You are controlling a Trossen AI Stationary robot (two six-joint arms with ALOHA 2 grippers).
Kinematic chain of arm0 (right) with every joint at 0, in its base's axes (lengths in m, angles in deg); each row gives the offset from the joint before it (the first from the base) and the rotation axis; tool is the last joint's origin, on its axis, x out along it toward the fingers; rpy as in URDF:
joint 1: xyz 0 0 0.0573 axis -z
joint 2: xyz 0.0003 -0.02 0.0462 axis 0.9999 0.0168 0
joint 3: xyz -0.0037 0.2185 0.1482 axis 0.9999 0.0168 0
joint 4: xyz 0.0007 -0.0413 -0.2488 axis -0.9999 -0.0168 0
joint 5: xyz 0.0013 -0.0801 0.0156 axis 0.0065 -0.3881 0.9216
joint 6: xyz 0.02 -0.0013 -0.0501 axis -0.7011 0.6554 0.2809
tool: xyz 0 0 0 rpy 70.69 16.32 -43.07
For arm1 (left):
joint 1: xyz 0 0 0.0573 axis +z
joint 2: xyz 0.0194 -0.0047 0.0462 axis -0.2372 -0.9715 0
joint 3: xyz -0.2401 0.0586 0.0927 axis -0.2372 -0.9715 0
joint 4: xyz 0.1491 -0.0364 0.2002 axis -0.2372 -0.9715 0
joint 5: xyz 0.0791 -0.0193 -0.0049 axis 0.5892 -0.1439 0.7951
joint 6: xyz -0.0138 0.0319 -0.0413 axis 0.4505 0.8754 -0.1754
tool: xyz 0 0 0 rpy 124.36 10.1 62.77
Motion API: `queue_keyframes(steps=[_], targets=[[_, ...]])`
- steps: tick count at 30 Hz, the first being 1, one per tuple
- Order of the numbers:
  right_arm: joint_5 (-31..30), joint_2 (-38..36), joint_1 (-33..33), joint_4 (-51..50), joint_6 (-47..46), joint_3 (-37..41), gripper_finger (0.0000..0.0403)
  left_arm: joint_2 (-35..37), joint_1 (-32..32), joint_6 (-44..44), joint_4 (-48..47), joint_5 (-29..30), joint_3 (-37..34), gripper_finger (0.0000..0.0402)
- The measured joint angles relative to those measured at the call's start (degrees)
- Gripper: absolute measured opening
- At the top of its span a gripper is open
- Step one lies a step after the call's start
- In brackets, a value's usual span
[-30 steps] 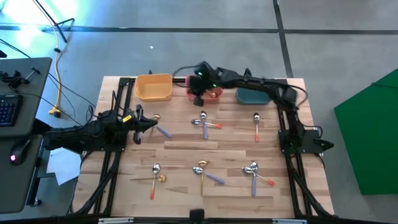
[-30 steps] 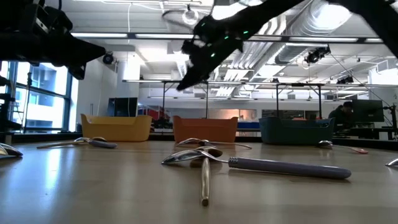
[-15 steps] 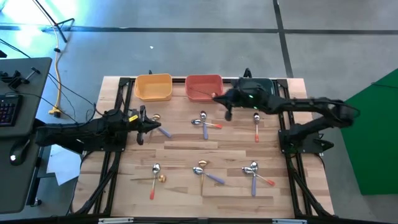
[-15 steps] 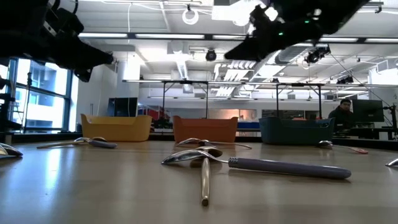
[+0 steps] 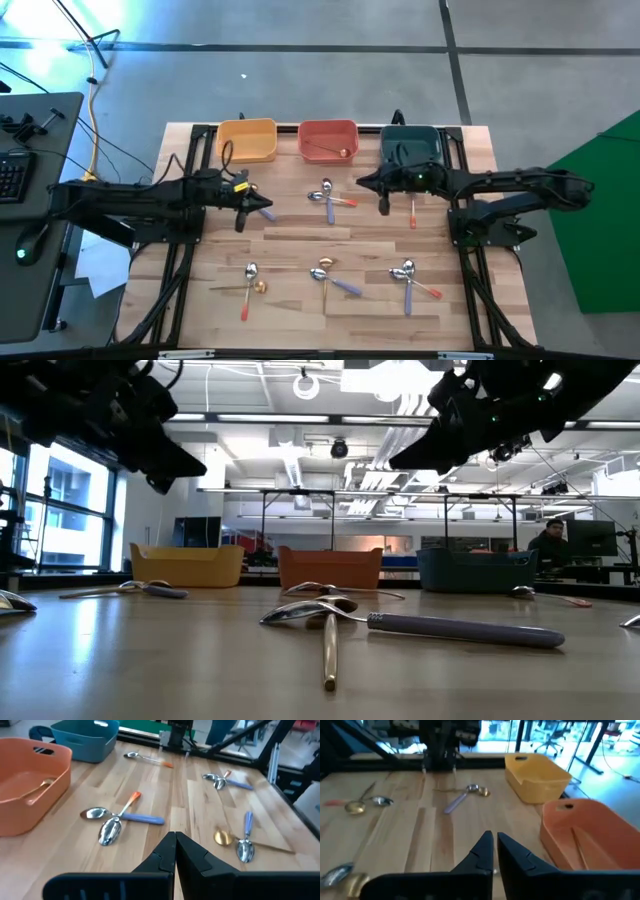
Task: Sort silverware by color (type)
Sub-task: Put the violet spoon into the blue bin
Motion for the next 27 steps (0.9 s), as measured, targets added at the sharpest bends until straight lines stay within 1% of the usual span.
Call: queue_keyframes(steps=[5, 10, 15, 18, 20, 23, 27], targets=[[-3.3, 0.2, -3.2, -0.3, 0.0, 0.0, 0.0058, -5.3, -1.4, 1.2, 1.0, 0.6, 2.1, 0.0], [-5.4, 0.2, -5.2, -0.9, -0.1, 0.0, 0.0096, -10.5, -3.2, 2.3, -0.9, 0.6, 4.6, 0.0], [-5.4, 0.2, -5.3, -1.9, -2.1, 0.0, 0.0106, -15.2, -4.7, 4.2, -4.3, 1.1, 7.9, 0.0], [-5.4, 0.2, -5.3, -2.4, -2.1, 0.0, 0.0106, -17.4, -5.4, 4.3, -8.5, 2.3, 10.4, 0.0004], [-5.4, 0.2, -5.3, -2.4, -2.1, 0.0, 0.0106, -18.6, -6.0, 4.7, -13.2, 2.6, 12.0, 0.0014], [-5.4, 0.2, -5.3, -2.6, -2.1, 0.0, 0.0106, -20.9, -7.4, 4.7, -19.5, 3.0, 14.3, 0.0041], [-5.4, 0.2, -5.3, -2.8, -2.0, 0.0, 0.0106, -24.6, -9.4, 5.4, -22.4, 3.5, 15.1, 0.0086]])
